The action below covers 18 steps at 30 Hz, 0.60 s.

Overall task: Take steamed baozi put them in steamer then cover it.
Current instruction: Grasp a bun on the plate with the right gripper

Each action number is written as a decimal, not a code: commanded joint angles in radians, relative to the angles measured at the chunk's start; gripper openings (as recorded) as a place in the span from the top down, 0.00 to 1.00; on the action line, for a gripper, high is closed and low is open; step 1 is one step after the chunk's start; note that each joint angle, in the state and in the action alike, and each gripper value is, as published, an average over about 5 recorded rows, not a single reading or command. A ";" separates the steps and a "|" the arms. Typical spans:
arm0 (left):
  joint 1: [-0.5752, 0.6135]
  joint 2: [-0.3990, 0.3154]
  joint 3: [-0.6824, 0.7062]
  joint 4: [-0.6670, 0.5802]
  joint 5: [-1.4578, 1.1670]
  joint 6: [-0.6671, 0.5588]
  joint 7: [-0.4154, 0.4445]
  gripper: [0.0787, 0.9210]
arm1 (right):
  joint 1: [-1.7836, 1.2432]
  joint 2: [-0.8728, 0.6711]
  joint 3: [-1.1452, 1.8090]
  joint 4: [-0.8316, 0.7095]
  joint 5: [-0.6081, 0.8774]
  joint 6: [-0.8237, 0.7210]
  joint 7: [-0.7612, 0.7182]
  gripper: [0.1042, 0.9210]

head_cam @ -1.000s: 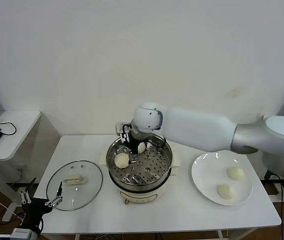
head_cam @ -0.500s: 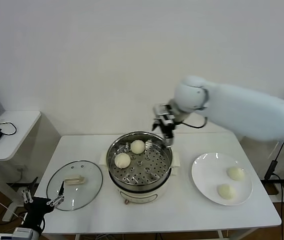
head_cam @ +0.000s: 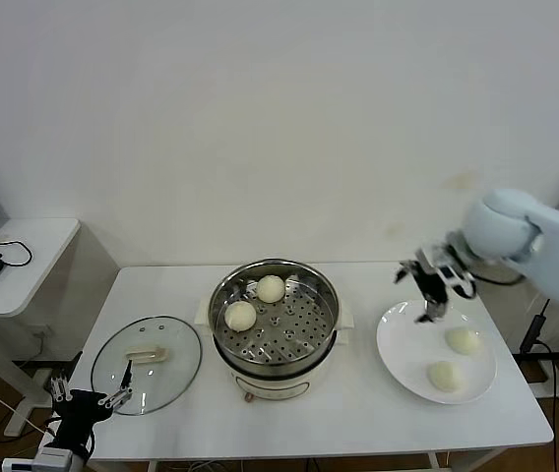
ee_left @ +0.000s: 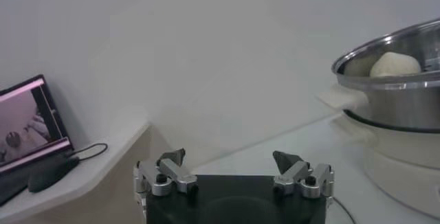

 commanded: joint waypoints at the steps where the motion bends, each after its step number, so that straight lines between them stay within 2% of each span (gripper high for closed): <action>1: 0.004 -0.003 0.008 0.015 0.007 -0.001 -0.001 0.12 | -0.525 -0.173 0.382 0.000 -0.160 0.055 0.001 0.12; 8: 0.004 -0.005 0.020 0.026 0.023 0.000 -0.001 0.12 | -0.654 -0.139 0.481 -0.038 -0.191 0.057 0.003 0.12; 18: 0.004 -0.006 0.022 0.033 0.030 0.001 0.000 0.12 | -0.698 -0.016 0.491 -0.129 -0.217 0.043 0.039 0.12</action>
